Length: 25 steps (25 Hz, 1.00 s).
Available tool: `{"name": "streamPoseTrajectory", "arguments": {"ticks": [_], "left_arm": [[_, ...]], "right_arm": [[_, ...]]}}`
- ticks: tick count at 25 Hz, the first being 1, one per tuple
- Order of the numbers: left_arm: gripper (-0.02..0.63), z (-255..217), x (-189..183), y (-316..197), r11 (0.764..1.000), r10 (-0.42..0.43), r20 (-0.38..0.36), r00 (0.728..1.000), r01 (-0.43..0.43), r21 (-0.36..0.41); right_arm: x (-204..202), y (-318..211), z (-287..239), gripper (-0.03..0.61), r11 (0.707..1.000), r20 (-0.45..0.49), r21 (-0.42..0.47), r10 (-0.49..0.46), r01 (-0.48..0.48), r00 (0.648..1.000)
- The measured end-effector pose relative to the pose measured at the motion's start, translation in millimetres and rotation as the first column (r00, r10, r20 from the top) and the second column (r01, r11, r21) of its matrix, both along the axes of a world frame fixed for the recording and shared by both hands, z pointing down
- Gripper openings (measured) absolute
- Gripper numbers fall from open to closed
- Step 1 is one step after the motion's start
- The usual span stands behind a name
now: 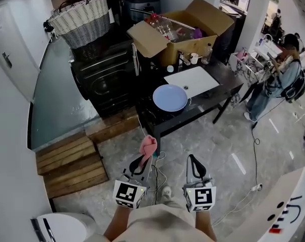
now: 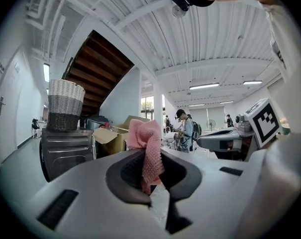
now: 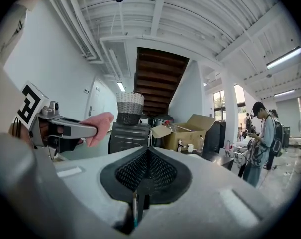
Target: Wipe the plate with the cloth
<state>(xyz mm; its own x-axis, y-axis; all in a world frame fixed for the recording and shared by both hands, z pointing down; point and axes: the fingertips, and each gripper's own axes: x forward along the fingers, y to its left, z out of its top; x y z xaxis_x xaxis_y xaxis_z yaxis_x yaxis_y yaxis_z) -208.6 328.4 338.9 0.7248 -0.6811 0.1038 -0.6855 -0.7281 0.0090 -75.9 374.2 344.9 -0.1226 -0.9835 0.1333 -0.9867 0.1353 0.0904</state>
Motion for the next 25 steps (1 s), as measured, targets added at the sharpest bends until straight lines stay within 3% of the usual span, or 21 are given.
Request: {"name": "streamPoseTrajectory", "arguments": {"ticks": [11, 25], "left_arm": [[0.032, 8.6, 59.8, -59.7, 0.999, -0.048, 0.034, 0.998, 0.049, -0.022], [0.032, 14.6, 93.2, -97.9, 0.992, -0.122, 0.061, 0.991, 0.123, -0.027]], "right_arm": [[59.6, -61.8, 10.0, 0.002, 0.999, 0.024, -0.028, -0.046, 0.047, 0.999], [98.9, -110.2, 14.2, 0.002, 0.995, 0.056, -0.021, -0.100, 0.101, 0.993]]}}
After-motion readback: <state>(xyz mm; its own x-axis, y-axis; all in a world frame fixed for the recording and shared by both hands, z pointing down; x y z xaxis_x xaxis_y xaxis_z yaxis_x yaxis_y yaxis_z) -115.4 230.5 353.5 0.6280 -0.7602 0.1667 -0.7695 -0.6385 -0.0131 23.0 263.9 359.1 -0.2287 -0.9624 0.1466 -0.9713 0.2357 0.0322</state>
